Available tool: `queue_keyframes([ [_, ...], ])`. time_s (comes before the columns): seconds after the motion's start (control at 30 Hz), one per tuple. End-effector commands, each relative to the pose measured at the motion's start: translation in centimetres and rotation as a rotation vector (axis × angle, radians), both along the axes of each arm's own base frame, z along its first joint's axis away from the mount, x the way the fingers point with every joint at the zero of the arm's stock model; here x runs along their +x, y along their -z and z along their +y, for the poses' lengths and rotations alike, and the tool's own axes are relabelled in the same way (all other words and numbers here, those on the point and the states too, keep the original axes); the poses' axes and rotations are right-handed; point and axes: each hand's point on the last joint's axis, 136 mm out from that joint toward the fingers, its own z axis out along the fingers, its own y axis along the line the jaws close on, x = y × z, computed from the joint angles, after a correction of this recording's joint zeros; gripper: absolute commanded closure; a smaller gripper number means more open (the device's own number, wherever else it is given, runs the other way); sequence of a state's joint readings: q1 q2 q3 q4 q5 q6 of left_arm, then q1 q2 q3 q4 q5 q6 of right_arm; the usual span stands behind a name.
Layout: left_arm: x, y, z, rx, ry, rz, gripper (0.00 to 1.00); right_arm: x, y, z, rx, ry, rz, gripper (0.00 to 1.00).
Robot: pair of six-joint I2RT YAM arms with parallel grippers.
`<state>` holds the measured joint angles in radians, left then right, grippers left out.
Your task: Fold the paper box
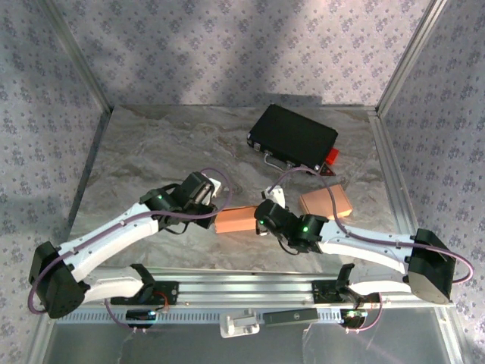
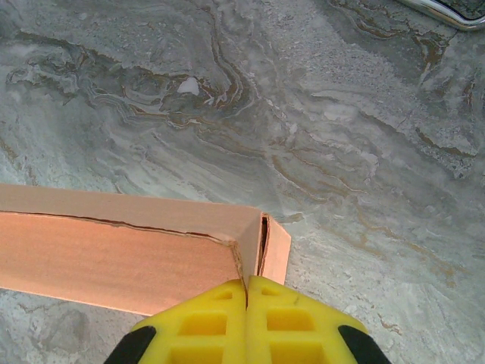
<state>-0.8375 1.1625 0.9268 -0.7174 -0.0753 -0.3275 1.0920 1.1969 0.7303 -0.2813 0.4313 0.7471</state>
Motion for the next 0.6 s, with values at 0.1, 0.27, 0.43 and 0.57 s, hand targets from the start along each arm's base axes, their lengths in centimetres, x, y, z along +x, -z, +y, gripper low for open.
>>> queue_keyframes([
  [0.1, 0.0, 0.3, -0.3, -0.035, -0.02, 0.012, 0.81, 0.2, -0.6, 0.0, -0.02, 0.009, -0.013, 1.0],
  [0.27, -0.5, 0.2, -0.7, -0.077, -0.047, 0.049, 0.82, 0.3, -0.5, 0.1, -0.016, 0.014, -0.014, 1.0],
  [0.43, -0.8, 0.9, -1.0, -0.087, -0.085, 0.093, 0.82, 0.3, -0.6, 0.2, -0.015, 0.019, -0.016, 1.0],
  [0.57, -0.4, 0.6, -1.7, -0.12, -0.098, 0.083, 0.85, 0.3, -0.6, 0.0, -0.021, 0.024, -0.017, 1.0],
])
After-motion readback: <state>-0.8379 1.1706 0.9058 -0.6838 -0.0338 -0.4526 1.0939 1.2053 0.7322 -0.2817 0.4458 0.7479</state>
